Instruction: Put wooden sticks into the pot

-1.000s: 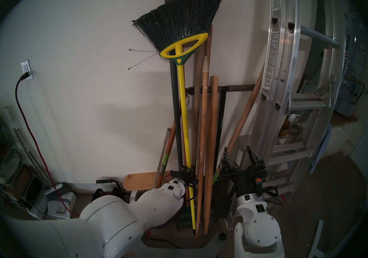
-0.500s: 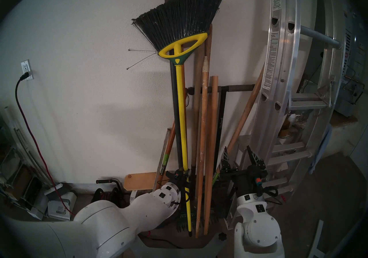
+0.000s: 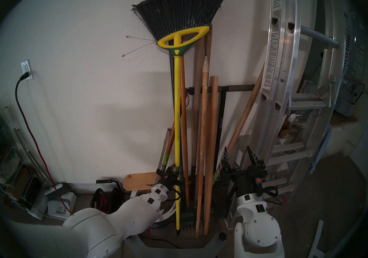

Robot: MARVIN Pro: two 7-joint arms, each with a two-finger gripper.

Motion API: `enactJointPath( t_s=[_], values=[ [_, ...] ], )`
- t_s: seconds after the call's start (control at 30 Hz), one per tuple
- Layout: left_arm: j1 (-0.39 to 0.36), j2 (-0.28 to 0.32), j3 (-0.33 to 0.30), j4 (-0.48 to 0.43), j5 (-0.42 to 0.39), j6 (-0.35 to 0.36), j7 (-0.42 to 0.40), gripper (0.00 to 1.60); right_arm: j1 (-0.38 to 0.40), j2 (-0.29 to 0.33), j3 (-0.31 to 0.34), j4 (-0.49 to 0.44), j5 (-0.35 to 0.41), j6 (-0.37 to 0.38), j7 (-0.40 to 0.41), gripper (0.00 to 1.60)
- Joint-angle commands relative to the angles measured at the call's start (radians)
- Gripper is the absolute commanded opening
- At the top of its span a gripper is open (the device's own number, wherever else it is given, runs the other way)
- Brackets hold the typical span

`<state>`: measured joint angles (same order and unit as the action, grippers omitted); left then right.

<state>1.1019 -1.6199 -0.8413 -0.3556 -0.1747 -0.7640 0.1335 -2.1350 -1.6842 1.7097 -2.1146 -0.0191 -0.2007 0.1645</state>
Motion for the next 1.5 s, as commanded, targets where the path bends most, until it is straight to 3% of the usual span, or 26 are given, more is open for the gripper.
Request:
enactJointPath(
  t_s=[0.0,0.6,1.03,1.47],
  values=[
    [-0.026,0.020,-0.025,-0.115,-0.009,-0.115,0.024,0.00,0.000,0.000,-0.001,-0.001,0.000,0.000,0.001,1.60],
    [-0.031,0.101,-0.075,-0.311,-0.018,-0.182,0.041,0.00,0.000,0.000,-0.001,-0.001,0.000,0.000,0.001,1.60],
    [-0.055,0.181,-0.113,-0.436,-0.018,-0.164,0.043,0.00,0.000,0.000,-0.001,-0.001,0.000,0.000,0.000,1.60],
    [-0.058,0.298,-0.157,-0.577,-0.010,-0.128,0.030,0.00,0.000,0.000,-0.001,0.000,0.000,0.000,0.000,1.60]
  ],
)
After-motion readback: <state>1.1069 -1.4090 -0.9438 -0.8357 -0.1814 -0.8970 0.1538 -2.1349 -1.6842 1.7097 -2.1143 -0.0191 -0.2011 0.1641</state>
